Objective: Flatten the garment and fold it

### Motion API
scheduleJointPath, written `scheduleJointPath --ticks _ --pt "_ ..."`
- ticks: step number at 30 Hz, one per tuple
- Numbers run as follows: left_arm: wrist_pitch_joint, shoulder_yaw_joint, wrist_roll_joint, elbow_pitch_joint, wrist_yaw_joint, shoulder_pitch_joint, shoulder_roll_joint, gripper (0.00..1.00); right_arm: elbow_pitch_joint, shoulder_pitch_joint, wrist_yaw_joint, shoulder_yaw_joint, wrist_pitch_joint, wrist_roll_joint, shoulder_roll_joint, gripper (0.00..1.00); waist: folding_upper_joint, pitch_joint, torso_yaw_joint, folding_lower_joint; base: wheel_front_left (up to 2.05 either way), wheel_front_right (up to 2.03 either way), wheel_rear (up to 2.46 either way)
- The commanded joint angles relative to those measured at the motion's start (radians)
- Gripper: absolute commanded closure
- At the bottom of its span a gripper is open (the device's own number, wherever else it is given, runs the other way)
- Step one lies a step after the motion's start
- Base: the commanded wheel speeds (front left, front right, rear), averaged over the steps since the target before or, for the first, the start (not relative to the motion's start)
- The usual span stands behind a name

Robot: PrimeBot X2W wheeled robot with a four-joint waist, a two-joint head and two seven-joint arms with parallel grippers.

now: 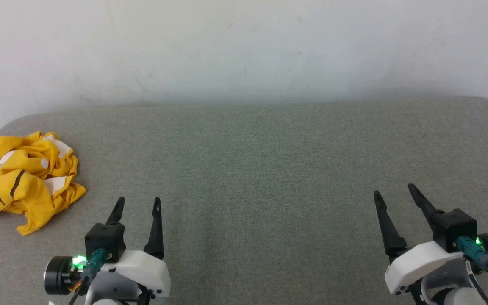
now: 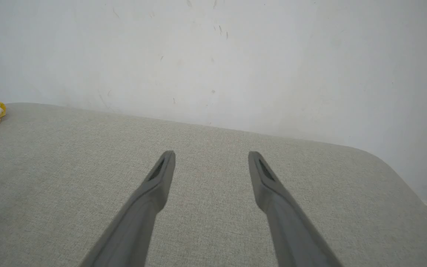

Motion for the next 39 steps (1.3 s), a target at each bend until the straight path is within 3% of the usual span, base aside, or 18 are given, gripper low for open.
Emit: scheduleJointPath --ticks 1,19,39 --pt "-0.010 -0.005 -0.003 0.003 0.005 0.001 0.000 0.00 0.001 0.000 0.000 0.000 -0.012 0.009 0.000 0.00 0.0000 0.001 0.001 0.0000 0.00 0.00 0.00" --pt "-0.047 -0.016 -0.009 0.012 0.019 0.007 0.002 0.00 -0.007 0.005 0.000 0.016 -0.050 0.014 0.001 0.00 0.0000 -0.002 0.034 0.0000 0.00 0.00 0.00" --pt "-0.089 -0.022 -0.012 0.014 0.035 0.028 0.007 0.00 -0.012 0.013 -0.001 0.030 -0.092 0.018 0.001 0.00 0.0000 -0.014 0.147 0.0000 0.00 0.00 0.00"
